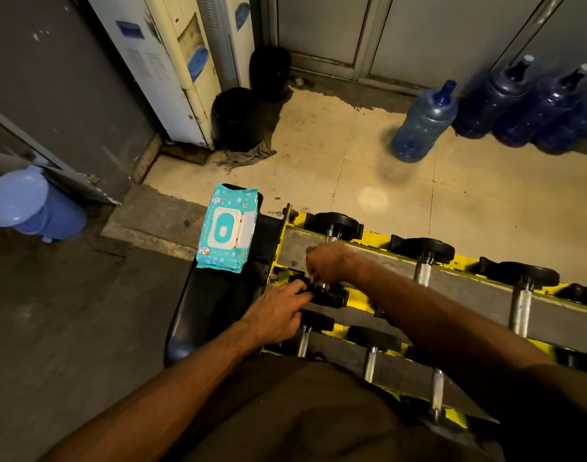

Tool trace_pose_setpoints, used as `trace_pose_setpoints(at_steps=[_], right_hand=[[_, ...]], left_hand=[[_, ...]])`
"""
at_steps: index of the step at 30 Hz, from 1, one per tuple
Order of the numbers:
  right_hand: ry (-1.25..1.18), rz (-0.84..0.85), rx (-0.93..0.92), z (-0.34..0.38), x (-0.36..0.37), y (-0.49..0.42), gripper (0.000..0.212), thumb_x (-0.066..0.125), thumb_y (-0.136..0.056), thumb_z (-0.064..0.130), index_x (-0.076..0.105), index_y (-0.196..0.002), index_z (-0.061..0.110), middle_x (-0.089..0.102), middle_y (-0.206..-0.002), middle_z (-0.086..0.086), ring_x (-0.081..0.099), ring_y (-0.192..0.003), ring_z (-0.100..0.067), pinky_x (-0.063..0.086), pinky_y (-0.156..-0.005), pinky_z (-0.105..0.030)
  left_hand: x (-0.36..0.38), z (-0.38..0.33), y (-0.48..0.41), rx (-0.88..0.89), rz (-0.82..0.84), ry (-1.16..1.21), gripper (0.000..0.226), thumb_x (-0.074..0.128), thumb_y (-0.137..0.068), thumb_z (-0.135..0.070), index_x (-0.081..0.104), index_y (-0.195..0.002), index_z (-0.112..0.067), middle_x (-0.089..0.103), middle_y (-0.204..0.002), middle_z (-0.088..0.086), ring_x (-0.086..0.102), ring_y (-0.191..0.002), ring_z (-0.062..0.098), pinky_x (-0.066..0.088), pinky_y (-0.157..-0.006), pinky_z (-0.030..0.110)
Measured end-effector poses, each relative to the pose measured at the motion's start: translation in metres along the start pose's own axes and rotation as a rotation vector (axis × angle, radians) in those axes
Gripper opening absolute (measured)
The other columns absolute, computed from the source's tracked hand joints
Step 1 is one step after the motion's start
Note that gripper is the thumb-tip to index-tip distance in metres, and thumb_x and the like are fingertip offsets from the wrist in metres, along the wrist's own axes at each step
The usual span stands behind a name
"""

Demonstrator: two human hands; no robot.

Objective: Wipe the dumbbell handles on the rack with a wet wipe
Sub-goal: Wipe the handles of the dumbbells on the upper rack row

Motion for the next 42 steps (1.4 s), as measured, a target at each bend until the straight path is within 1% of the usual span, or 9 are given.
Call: trace_pose_setpoints(at_steps=[6, 13, 15, 19, 24, 30, 34, 39, 42], right_hand=[[-0.232, -0.199, 0.153, -0.006, 0.029, 0.019, 0.019, 0.060, -0.094, 0.030, 0.065, -0.107, 0.016, 0.061, -0.108, -0.006, 0.062, -0.095, -0.023, 0.052, -0.071, -0.034], [-1.372, -0.616, 0.789, -0.018, 0.070, 0.035, 0.024, 0.066, -0.093, 0.014, 0.046, -0.105, 0.022, 0.057, -0.097, 0.002, 0.064, -0.083, -0.016, 0.059, -0.060, -0.031], [-1.416, -0.588, 0.804, -0.010, 0.079, 0.033, 0.014, 0.065, -0.093, 0.010, 0.055, -0.100, 0.017, 0.062, -0.096, -0.001, 0.066, -0.083, -0.016, 0.054, -0.057, -0.022], [-1.563, -0.393, 0.867, -0.009, 0.089, 0.031, 0.016, 0.070, -0.086, 0.000, 0.070, -0.077, 0.013, 0.072, -0.083, -0.012, 0.071, -0.075, -0.022, 0.062, -0.071, -0.040], [-2.008, -0.636, 1.029, -0.027, 0.065, 0.014, 0.027, 0.064, -0.085, -0.013, 0.068, -0.077, 0.013, 0.068, -0.087, -0.012, 0.067, -0.081, -0.027, 0.059, -0.077, -0.038], [-1.865, -0.199, 0.991, -0.025, 0.067, 0.026, 0.007, 0.065, -0.087, -0.003, 0.068, -0.083, 0.002, 0.068, -0.086, -0.017, 0.065, -0.074, -0.024, 0.059, -0.080, -0.038], [-2.011, -0.622, 0.960, -0.031, 0.045, 0.018, 0.028, 0.063, -0.086, -0.013, 0.070, -0.109, 0.001, 0.067, -0.099, -0.011, 0.063, -0.093, -0.026, 0.055, -0.093, -0.043], [-1.888, -0.476, 0.936, -0.009, 0.060, 0.017, 0.033, 0.055, -0.090, -0.009, 0.070, -0.116, 0.005, 0.070, -0.112, -0.013, 0.067, -0.098, -0.025, 0.058, -0.088, -0.039], [-1.647, -0.668, 0.903, -0.005, 0.046, 0.021, 0.046, 0.055, -0.091, -0.010, 0.060, -0.132, 0.010, 0.060, -0.131, -0.002, 0.060, -0.113, -0.019, 0.053, -0.096, -0.032]], left_hand=[[0.001, 0.004, 0.001, -0.041, -0.013, 0.091, 0.058, 0.057, -0.096, -0.020, 0.043, -0.152, -0.026, 0.042, -0.148, -0.004, 0.045, -0.134, 0.014, 0.043, -0.110, 0.033], [-0.001, 0.003, -0.006, -0.071, -0.023, 0.135, 0.054, 0.058, -0.097, -0.020, 0.048, -0.150, -0.026, 0.047, -0.144, -0.005, 0.048, -0.129, 0.011, 0.046, -0.107, 0.031], [0.000, 0.005, -0.003, -0.076, -0.017, 0.140, 0.055, 0.058, -0.097, -0.021, 0.046, -0.150, -0.027, 0.046, -0.143, -0.007, 0.047, -0.130, 0.010, 0.046, -0.107, 0.032], [0.000, 0.007, -0.002, -0.077, -0.033, 0.164, 0.055, 0.059, -0.096, -0.019, 0.048, -0.149, -0.025, 0.048, -0.141, -0.006, 0.048, -0.130, 0.011, 0.045, -0.107, 0.029], [-0.001, 0.007, -0.005, -0.087, -0.013, 0.182, 0.055, 0.059, -0.094, -0.017, 0.050, -0.148, -0.025, 0.050, -0.139, -0.006, 0.050, -0.127, 0.010, 0.047, -0.106, 0.030], [-0.003, 0.008, -0.008, -0.103, -0.022, 0.176, 0.051, 0.058, -0.096, -0.020, 0.052, -0.146, -0.028, 0.050, -0.137, -0.009, 0.050, -0.125, 0.007, 0.049, -0.104, 0.032], [-0.003, 0.007, -0.008, -0.101, -0.021, 0.176, 0.050, 0.058, -0.096, -0.021, 0.052, -0.145, -0.030, 0.051, -0.134, -0.010, 0.050, -0.119, 0.004, 0.050, -0.101, 0.029], [-0.003, 0.008, -0.010, -0.116, -0.027, 0.177, 0.048, 0.057, -0.097, -0.022, 0.052, -0.144, -0.032, 0.050, -0.134, -0.011, 0.049, -0.121, 0.004, 0.048, -0.102, 0.029], [-0.003, 0.007, -0.010, -0.114, -0.028, 0.184, 0.048, 0.058, -0.097, -0.022, 0.052, -0.144, -0.032, 0.050, -0.134, -0.011, 0.049, -0.122, 0.004, 0.048, -0.103, 0.029]])
Point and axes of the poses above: each hand's wrist, its own y-axis away from the middle knuckle, its own x-axis out of the palm, z = x × y, the point moved 2 cm from there along -y, towards the middle knuckle
